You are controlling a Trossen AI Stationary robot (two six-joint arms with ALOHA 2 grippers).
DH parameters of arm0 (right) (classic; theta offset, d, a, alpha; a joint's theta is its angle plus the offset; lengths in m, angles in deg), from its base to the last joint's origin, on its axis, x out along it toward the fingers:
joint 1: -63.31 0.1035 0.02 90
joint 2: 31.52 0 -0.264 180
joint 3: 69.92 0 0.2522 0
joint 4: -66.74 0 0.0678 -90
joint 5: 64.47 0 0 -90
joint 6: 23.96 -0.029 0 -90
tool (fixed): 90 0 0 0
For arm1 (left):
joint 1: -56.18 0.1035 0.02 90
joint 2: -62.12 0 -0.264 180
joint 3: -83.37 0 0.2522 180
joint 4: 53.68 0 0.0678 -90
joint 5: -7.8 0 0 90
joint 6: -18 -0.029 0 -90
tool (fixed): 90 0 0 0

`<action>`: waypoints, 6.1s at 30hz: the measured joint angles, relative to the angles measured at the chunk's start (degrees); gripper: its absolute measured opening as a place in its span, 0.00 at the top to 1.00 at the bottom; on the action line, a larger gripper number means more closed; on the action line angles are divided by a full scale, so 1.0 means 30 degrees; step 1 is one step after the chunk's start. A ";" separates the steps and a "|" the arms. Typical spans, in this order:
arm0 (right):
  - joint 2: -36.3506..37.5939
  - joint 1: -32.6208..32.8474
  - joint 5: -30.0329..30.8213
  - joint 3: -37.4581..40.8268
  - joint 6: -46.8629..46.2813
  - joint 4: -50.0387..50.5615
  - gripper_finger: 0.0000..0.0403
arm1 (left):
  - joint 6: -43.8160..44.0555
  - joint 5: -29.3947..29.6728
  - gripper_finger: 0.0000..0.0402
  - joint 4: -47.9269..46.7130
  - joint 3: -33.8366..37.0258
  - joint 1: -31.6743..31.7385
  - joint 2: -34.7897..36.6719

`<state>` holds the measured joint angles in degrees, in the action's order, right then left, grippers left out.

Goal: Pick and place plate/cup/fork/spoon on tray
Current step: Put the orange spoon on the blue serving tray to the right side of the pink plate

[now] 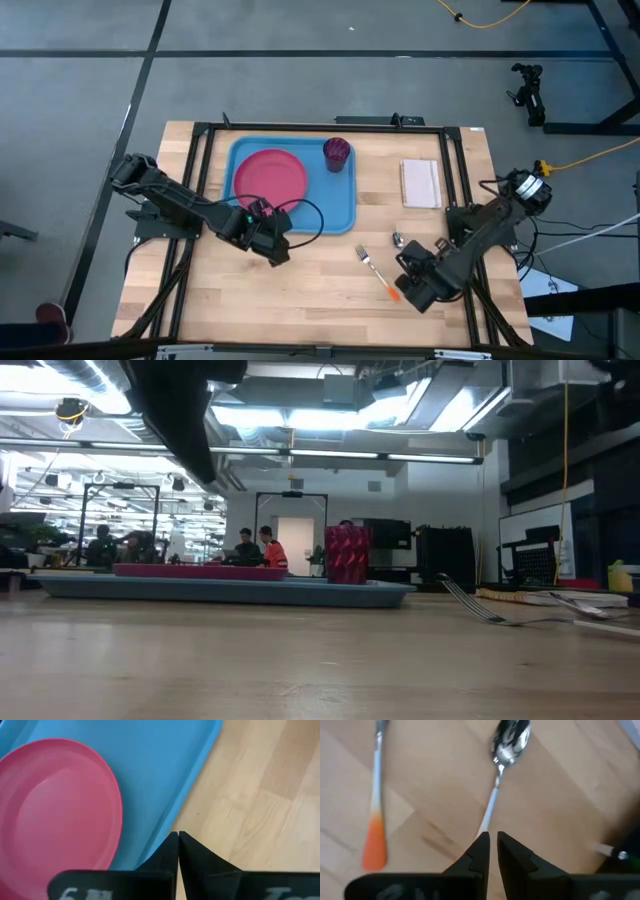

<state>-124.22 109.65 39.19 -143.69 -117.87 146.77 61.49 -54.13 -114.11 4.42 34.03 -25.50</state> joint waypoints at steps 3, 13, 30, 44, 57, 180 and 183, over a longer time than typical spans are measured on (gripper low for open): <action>0.0000 0.0471 0.0028 0.0000 -0.0072 -0.0479 0.90 | 0.0007 0.0000 1.00 0.0189 0.0000 -0.0002 0.0000; 0.1817 0.0536 -0.0416 0.2755 -0.0124 -0.1653 0.90 | -0.0015 -0.0024 0.99 0.0470 0.0000 0.0005 0.0000; 0.3293 -0.0694 0.2696 0.4809 -0.0036 -0.4295 0.90 | -0.1359 -0.0017 1.00 0.0441 0.0000 0.1675 0.0000; 0.3293 -0.0696 0.3081 0.4809 -0.0036 -0.5112 0.90 | -0.1691 -0.0015 1.00 0.0441 0.0000 0.1756 0.0000; 0.1887 -0.0696 0.2962 0.4809 -0.0086 -0.5752 0.90 | -0.1676 -0.0015 0.99 0.0448 0.0000 0.1756 0.0000; -0.3372 -1.5892 0.1047 0.0015 0.8263 -1.7784 0.98 | -0.2060 0.0282 0.97 0.5424 1.1919 -0.8801 1.3245; -0.3588 -1.6051 0.1741 0.0015 0.7524 -1.7776 0.98 | -0.2063 -0.0259 0.97 0.5412 1.1919 -0.8801 1.3245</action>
<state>-134.98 61.50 44.41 -143.65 -95.30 93.44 55.30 -54.91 -97.87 40.18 7.63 14.24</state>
